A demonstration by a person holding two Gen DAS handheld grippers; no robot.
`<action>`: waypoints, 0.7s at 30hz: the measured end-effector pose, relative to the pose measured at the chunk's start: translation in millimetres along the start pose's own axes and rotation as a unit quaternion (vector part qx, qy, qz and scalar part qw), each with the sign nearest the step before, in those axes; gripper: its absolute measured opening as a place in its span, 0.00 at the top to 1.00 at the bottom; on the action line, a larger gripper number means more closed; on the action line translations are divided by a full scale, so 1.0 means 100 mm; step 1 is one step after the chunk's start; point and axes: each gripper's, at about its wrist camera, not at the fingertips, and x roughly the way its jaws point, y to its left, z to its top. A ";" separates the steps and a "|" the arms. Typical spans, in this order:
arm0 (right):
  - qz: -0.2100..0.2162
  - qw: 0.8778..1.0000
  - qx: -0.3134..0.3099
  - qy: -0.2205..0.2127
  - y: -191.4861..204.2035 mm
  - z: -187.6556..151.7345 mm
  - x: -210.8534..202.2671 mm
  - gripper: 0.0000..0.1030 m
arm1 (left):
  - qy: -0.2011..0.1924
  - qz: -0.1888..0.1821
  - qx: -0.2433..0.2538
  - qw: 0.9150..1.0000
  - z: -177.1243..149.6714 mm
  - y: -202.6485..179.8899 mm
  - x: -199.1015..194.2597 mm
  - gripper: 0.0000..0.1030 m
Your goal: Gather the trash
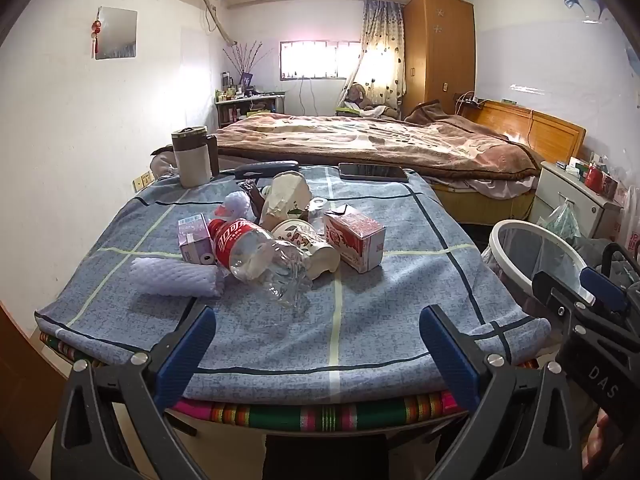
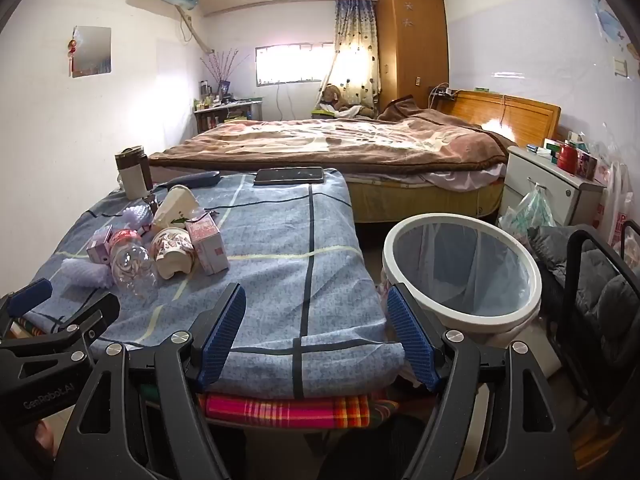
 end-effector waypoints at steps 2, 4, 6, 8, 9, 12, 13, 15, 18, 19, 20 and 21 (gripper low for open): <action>-0.002 1.000 -0.001 0.002 0.00 0.00 0.01 0.28 | 0.004 0.001 0.000 1.000 0.00 0.00 0.00 0.00; -0.002 1.000 -0.001 0.002 0.00 0.00 0.01 0.28 | 0.004 0.000 -0.001 1.000 0.00 0.00 0.00 0.00; -0.003 1.000 -0.001 0.002 0.00 0.00 0.01 0.28 | 0.004 0.000 -0.001 1.000 0.00 0.01 0.00 0.00; -0.002 1.000 -0.002 0.002 0.00 0.00 0.01 0.28 | 0.004 0.000 0.000 1.000 0.00 0.00 0.00 0.00; -0.002 1.000 -0.002 0.002 0.00 0.00 0.00 0.28 | 0.005 0.001 0.000 1.000 0.00 0.00 0.00 0.00; -0.003 1.000 0.000 0.004 -0.01 0.00 0.00 0.28 | 0.004 0.001 0.000 1.000 0.00 0.00 0.00 0.00; -0.002 1.000 0.000 0.004 -0.02 0.01 -0.01 0.28 | 0.004 0.002 0.000 1.000 0.00 0.00 0.00 0.00; -0.003 1.000 -0.001 0.005 0.01 -0.01 0.00 0.28 | 0.005 0.003 -0.001 1.000 0.00 0.01 0.00 0.00; -0.004 1.000 -0.001 0.005 0.00 0.00 0.01 0.28 | 0.004 0.004 -0.003 1.000 0.01 0.03 0.03 0.00; -0.004 1.000 -0.002 0.005 0.00 0.00 0.01 0.28 | 0.004 0.004 -0.003 1.000 0.00 0.03 0.02 0.00; -0.003 1.000 -0.001 0.004 0.00 0.00 0.01 0.28 | 0.004 0.004 -0.003 1.000 0.00 0.03 0.02 0.00; -0.003 1.000 -0.001 0.005 0.00 0.00 0.01 0.28 | 0.004 0.003 -0.002 1.000 0.01 0.03 0.03 0.00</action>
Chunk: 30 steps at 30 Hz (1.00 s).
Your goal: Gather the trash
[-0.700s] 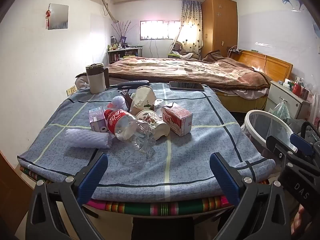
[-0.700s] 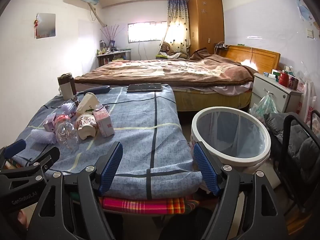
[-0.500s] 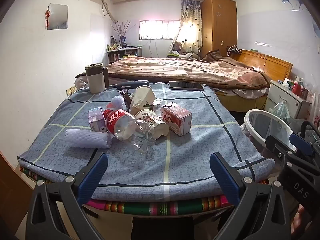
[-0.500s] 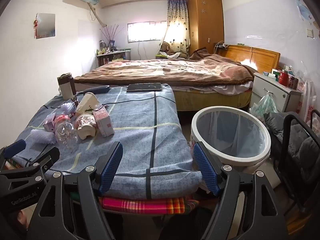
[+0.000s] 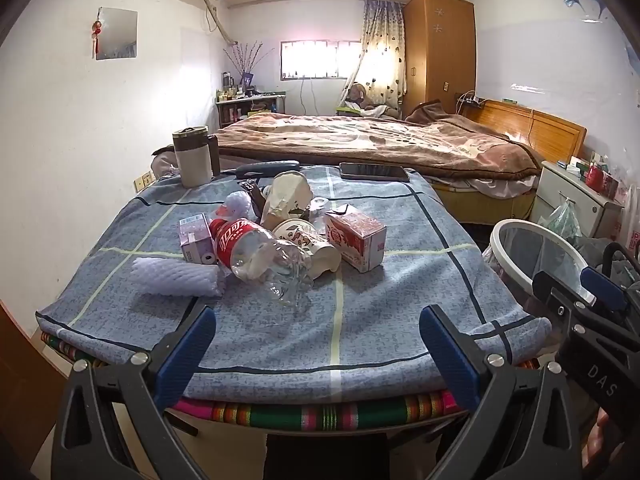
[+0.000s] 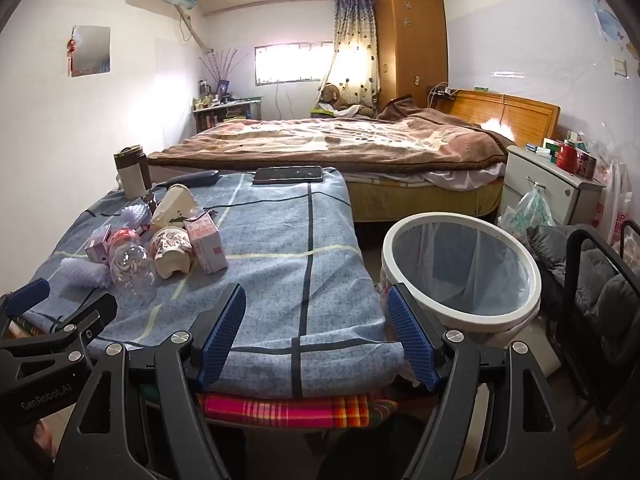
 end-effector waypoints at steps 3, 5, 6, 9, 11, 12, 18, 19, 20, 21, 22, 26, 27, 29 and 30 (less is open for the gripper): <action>-0.001 1.000 0.000 -0.001 0.01 -0.01 -0.01 0.28 | 0.000 0.000 0.001 1.000 -0.01 0.03 -0.02 0.00; -0.001 1.000 0.000 0.000 0.01 -0.01 0.00 0.28 | 0.000 0.001 0.000 1.000 -0.01 0.03 -0.02 0.00; -0.001 1.000 0.000 0.000 0.00 -0.01 0.00 0.28 | 0.001 0.000 0.001 1.000 -0.01 0.02 -0.01 0.00; 0.000 1.000 -0.001 0.000 0.00 -0.01 0.00 0.28 | 0.001 0.001 0.002 1.000 -0.01 0.02 -0.02 0.00; 0.000 1.000 0.000 0.000 0.00 -0.01 0.00 0.28 | 0.000 0.000 0.002 1.000 -0.01 0.02 -0.01 0.00; -0.001 1.000 0.000 0.000 0.00 -0.01 0.00 0.28 | 0.000 0.000 0.002 1.000 -0.01 0.01 -0.01 0.00; -0.001 1.000 0.000 0.000 0.00 0.00 -0.01 0.28 | 0.000 0.000 0.002 1.000 0.00 0.00 -0.02 0.00; -0.001 1.000 0.000 0.000 0.00 0.00 -0.01 0.28 | 0.000 0.001 0.002 1.000 0.00 0.00 -0.02 0.00; -0.001 1.000 0.000 0.000 0.00 0.00 -0.01 0.28 | 0.000 0.001 0.002 1.000 0.00 0.00 -0.02 0.00; -0.001 1.000 0.000 0.000 0.00 0.00 -0.01 0.28 | 0.000 0.000 0.002 1.000 0.00 0.00 -0.01 0.00; -0.001 1.000 0.000 0.000 0.00 0.00 -0.01 0.28 | 0.000 0.000 0.002 1.000 0.00 0.00 -0.01 0.00; -0.002 1.000 0.000 0.000 0.01 0.00 -0.01 0.28 | 0.000 0.000 0.003 1.000 0.00 0.00 -0.02 0.00; -0.002 1.000 -0.001 0.000 0.01 -0.01 -0.01 0.28 | 0.000 0.000 0.003 1.000 0.00 0.00 -0.02 0.00; -0.001 1.000 -0.001 0.001 0.00 0.00 -0.01 0.28 | 0.000 0.001 0.002 1.000 -0.01 0.00 -0.02 0.00; -0.002 1.000 -0.001 0.001 0.00 0.00 -0.01 0.28 | 0.000 0.000 0.002 1.000 0.00 0.00 -0.02 0.00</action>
